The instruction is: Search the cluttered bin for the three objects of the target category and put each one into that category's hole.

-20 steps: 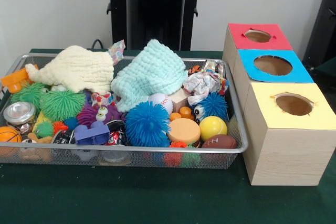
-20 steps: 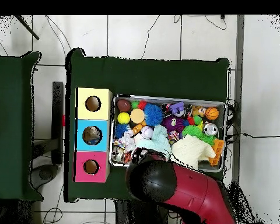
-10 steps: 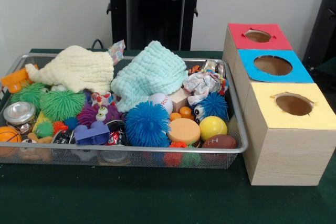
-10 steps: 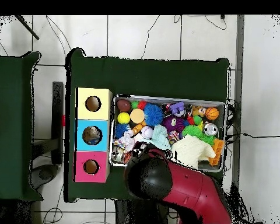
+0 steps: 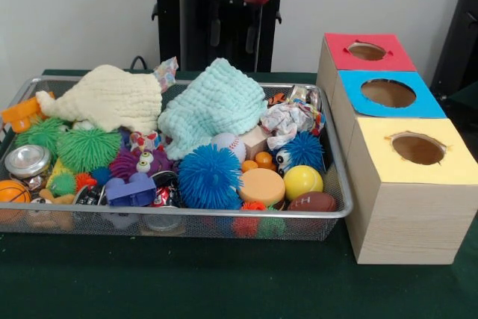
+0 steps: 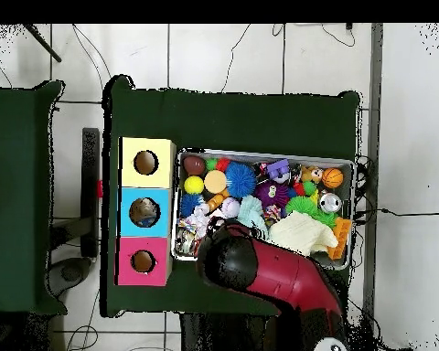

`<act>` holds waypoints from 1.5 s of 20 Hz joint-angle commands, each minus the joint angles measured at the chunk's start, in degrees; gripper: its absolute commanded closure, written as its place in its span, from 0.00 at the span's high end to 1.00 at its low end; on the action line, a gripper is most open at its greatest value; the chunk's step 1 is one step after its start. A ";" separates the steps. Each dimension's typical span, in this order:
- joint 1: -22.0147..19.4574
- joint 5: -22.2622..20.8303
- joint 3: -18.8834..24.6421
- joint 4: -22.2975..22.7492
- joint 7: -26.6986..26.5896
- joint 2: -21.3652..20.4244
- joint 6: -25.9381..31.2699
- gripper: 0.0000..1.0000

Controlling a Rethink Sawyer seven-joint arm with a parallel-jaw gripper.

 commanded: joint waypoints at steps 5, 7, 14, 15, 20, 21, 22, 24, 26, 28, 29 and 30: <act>-3.80 -5.66 8.39 -6.42 0.62 14.31 -8.14 1.00; -3.76 -5.80 8.63 -7.73 1.33 15.87 -8.52 1.00; -2.21 -4.90 8.69 -12.22 4.15 21.21 -11.47 1.00; -2.21 -4.54 8.95 -12.64 4.26 21.82 -11.12 1.00; -2.74 -4.73 10.07 -13.78 3.65 23.17 -10.84 1.00; -3.22 -4.86 10.59 -13.21 3.83 23.39 -11.62 1.00; -3.40 -5.06 10.63 -13.27 3.89 23.96 -12.14 1.00; -3.33 -5.80 9.85 -13.99 4.14 25.99 -13.88 1.00; -3.64 -6.51 9.19 -15.19 3.98 28.89 -15.14 1.00; -5.60 -7.44 10.40 -15.87 3.01 31.52 -16.60 1.00; -6.41 -8.07 10.89 -16.10 2.73 32.48 -17.66 1.00; -7.10 -8.90 11.31 -16.27 2.50 33.19 -18.93 1.00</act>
